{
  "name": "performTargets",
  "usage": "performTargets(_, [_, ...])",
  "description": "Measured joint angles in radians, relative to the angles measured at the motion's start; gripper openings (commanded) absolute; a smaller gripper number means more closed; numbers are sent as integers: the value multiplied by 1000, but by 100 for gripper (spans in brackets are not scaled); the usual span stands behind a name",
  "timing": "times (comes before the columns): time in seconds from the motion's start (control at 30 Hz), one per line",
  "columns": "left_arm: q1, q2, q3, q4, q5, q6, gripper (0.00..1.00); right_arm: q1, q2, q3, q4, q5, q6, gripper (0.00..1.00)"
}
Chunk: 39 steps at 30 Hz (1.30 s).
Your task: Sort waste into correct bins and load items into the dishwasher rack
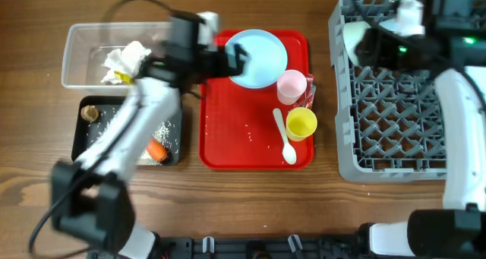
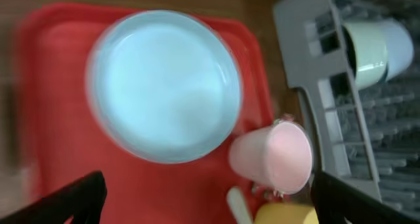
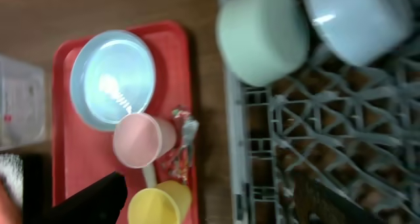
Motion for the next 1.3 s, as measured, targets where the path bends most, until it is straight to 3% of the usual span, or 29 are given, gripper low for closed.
performTargets(0.07, [-111,96,0,76,-15,0,100,-67,-23,0,-16,1,0,84])
performTargets(0.17, [-168,182,0,118,-45,-7,98,-84,-25,0,-40,0,-5,84])
performTargets(0.33, [-168,230,0,155,-68,-36,56,-84,-26,0,-45,0,-5,84])
performTargets(0.37, [-168,232,0,159,-70,-40,52,-84,-26,0,-45,0,-5,84])
performTargets(0.57, [-199,249,0,187,-71,-55,48,-84,-26,0,-55,0,-5,84])
performTargets(0.63, [-209,261,0,198,-71,-56,32,-84,-26,0,-60,0,-5,84])
performTargets(0.7, [-217,271,0,204,-71,-61,5,-84,-26,0,-63,0,-5,84])
performTargets(0.93, [-218,269,0,203,-90,-74,4,-84,-26,0,-63,0,-5,84])
performTargets(1.07, [-176,129,-2,132,-60,-96,4,-84,-26,0,-58,-30,-23,84])
performTargets(1.17, [-35,-74,-1,106,108,-111,4,-84,-26,0,-16,-170,-99,87])
performTargets(1.3, [132,-108,0,101,437,-145,4,-84,-25,-67,82,-533,-283,90])
